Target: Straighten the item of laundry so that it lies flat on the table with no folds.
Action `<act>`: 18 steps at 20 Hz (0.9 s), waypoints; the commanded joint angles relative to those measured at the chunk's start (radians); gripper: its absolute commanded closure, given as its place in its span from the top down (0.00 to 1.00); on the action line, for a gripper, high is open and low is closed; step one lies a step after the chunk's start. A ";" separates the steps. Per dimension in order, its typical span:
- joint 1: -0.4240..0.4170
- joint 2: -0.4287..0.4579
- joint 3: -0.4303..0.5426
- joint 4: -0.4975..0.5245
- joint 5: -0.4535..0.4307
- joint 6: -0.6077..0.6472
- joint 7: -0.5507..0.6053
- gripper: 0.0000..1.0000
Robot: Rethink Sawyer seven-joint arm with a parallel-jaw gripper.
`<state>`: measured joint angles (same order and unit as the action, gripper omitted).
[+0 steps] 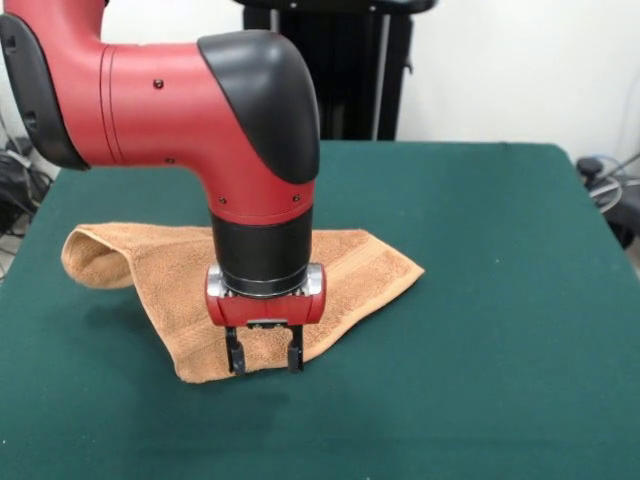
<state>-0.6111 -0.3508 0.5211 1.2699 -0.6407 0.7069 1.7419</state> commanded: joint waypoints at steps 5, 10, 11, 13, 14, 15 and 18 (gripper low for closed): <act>-0.007 -0.024 0.041 -0.066 -0.014 0.147 -0.282 1.00; -0.005 -0.042 0.019 -0.039 -0.030 0.136 -0.250 1.00; -0.007 -0.043 0.018 -0.036 -0.032 0.137 -0.252 1.00; -0.015 -0.043 0.008 -0.025 -0.039 0.145 -0.259 1.00; -0.024 -0.042 0.003 -0.004 -0.046 0.139 -0.266 1.00; -0.029 -0.042 0.000 0.008 -0.047 0.138 -0.264 1.00; -0.050 -0.048 -0.010 0.071 -0.054 0.122 -0.264 1.00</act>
<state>-0.6402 -0.4012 0.5211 1.2499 -0.6491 0.7512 1.7419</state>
